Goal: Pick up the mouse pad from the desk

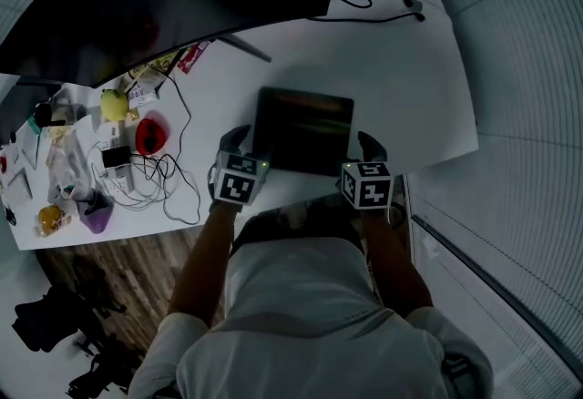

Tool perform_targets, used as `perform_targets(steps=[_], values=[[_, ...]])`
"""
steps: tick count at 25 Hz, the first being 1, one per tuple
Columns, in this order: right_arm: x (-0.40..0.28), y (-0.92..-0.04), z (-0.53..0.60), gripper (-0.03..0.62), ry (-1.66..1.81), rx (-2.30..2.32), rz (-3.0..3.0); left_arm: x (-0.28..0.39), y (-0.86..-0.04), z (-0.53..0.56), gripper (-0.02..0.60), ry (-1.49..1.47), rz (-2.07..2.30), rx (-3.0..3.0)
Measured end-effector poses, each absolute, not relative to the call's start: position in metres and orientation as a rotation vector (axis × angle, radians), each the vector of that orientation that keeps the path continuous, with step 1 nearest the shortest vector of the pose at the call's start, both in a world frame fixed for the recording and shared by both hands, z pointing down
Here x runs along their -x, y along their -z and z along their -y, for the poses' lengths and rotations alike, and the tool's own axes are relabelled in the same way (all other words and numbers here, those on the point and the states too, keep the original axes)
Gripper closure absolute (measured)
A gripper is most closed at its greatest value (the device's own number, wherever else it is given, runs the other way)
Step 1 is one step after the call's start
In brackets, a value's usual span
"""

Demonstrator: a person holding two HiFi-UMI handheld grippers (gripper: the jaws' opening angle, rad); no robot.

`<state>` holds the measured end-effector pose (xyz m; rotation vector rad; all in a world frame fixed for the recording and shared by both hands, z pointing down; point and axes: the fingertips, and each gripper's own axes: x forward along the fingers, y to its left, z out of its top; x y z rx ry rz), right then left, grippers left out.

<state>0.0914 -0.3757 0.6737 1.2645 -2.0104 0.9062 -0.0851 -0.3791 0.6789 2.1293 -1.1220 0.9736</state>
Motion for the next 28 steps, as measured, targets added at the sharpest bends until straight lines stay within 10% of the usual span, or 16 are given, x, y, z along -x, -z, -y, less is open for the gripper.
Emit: perform_targets(steps=[22, 28], values=[[-0.074, -0.722, 0.363, 0.296, -0.893, -1.23, 1.83, 0.074, -0.726, 0.369, 0.312, -1.062, 1.105, -2.016], [-0.066, -0.72, 0.357, 0.416, -0.911, -1.24, 1.862, 0.063, -0.724, 0.362, 0.373, -1.05, 1.112, -2.015]])
